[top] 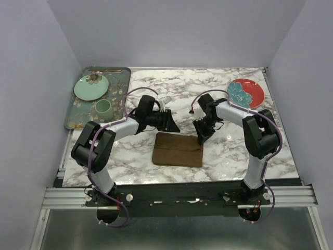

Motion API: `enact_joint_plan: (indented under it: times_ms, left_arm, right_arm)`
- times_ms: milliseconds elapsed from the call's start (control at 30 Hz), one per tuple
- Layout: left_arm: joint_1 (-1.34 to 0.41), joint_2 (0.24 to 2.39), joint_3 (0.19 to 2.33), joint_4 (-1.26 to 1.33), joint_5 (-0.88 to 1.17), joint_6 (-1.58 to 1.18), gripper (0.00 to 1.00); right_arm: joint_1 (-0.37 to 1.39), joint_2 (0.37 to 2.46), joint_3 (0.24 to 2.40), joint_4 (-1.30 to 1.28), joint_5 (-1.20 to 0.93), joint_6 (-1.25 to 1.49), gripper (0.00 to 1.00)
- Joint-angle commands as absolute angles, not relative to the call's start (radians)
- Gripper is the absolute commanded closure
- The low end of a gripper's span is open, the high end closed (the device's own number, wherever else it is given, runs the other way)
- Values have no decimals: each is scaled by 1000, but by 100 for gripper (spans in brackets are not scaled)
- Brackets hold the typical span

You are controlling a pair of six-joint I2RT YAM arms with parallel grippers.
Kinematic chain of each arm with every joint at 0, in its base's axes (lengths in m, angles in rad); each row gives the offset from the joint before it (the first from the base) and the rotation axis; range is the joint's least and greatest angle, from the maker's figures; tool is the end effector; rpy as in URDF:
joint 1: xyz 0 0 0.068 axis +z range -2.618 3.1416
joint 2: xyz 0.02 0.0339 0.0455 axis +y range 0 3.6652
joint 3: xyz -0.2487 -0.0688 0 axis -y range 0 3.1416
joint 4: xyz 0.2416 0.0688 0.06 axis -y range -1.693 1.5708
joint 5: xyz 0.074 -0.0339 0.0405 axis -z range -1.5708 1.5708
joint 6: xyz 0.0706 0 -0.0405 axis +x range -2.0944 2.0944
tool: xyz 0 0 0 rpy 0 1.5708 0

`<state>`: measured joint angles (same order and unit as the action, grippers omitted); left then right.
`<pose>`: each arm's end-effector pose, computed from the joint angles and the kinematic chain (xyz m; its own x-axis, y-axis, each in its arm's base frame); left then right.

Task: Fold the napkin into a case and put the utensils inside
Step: Fold the lower triangle-folded napkin at the center of the board.

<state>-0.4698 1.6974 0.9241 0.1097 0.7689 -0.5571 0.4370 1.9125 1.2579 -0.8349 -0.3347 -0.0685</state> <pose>0.3028 -0.2088 0.1576 -0.8964 0.0290 -0.4422 0.4003 0.4809 -0.7801 0.3009 0.1662 0.1081 -0.8719 -0.4786 -0.1034 -0.4847 0.8136 0.3211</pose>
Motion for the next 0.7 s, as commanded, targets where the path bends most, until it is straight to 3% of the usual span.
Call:
enact_joint_plan:
  times_ms: [0,400,667]
  left_arm:
    - [-540,1830,966,374,841,-773,58]
    - [-489,2097,933,406,831,-848,60]
    - [-403,2025,832,521,969,-885,48]
  right_arm:
    - [449,1962,1200,-756,-213,-98,86]
    - [449,1970,1195,-746,-193,-80,85]
    - [449,1982,1215,-758,-184,-77,84]
